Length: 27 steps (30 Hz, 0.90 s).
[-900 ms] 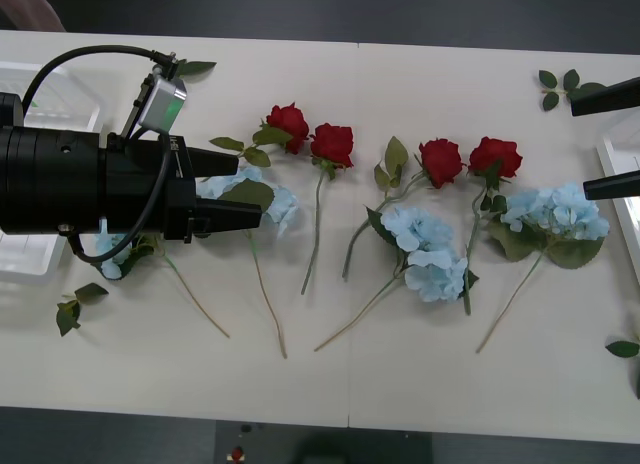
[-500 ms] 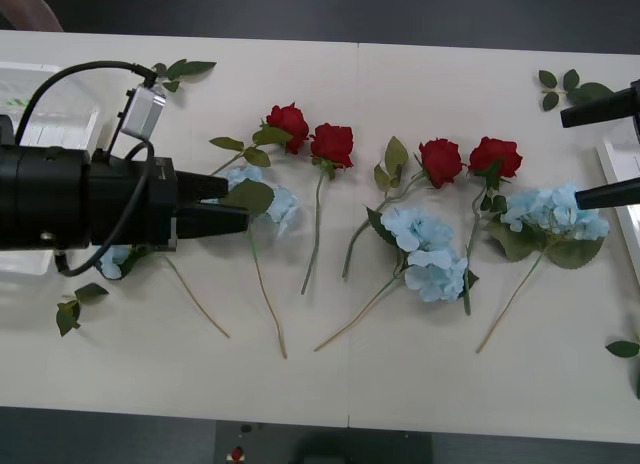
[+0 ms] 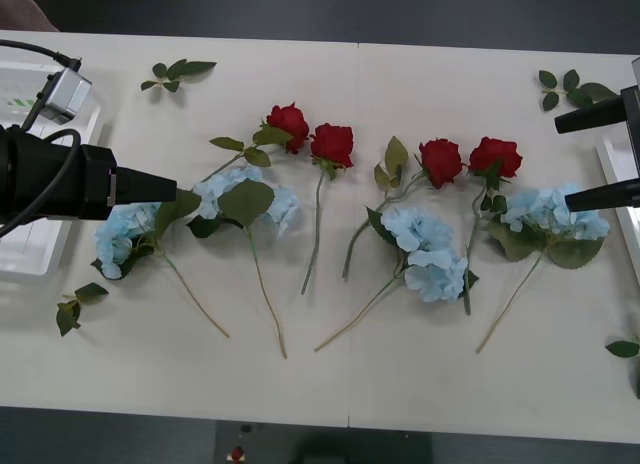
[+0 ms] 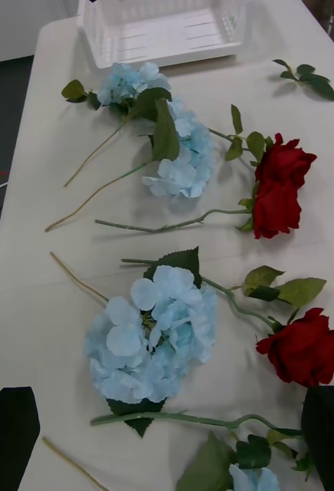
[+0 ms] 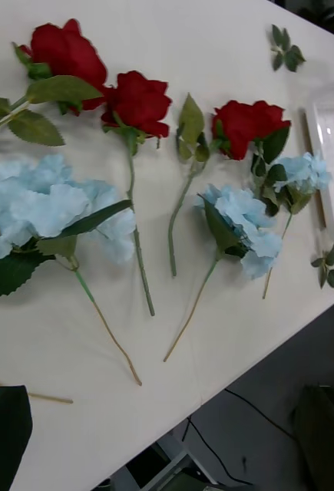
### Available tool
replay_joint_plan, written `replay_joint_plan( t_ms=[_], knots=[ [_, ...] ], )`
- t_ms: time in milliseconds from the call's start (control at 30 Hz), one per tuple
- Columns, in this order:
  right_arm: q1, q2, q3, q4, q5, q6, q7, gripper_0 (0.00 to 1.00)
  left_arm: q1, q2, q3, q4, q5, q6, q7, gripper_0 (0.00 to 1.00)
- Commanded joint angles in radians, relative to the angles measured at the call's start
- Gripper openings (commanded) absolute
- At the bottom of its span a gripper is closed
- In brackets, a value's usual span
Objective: Put the red flowers into the right box and the blue flowers into the left box
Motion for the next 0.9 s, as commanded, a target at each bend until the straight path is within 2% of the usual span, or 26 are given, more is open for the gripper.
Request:
replay_joint_plan(
  t_ms=[33, 200, 433, 700, 900],
  knots=[
    [-0.012, -0.045, 0.0, -0.039, 0.034, -0.028, -0.012, 1.0, 0.048, 0.021, 0.007, -0.044, -0.074, 0.006, 0.12, 1.0],
    [-0.012, -0.052, 0.005, -0.043, 0.118, -0.051, -0.079, 1.0, 0.093, 0.024, -0.008, -0.065, -0.185, 0.009, 0.226, 1.0],
    [0.002, -0.052, 0.036, -0.043, 0.278, -0.083, -0.503, 1.0, 0.098, 0.029, -0.1, -0.064, -0.358, 0.039, 0.361, 1.0],
    [0.007, -0.045, 0.039, -0.043, 0.476, -0.091, -0.862, 1.0, 0.085, 0.029, -0.209, -0.056, -0.502, 0.041, 0.475, 1.0],
    [0.008, -0.018, 0.039, -0.043, 0.588, -0.091, -1.153, 1.0, 0.028, 0.029, -0.271, 0.033, -0.525, 0.039, 0.482, 1.0]
  ],
)
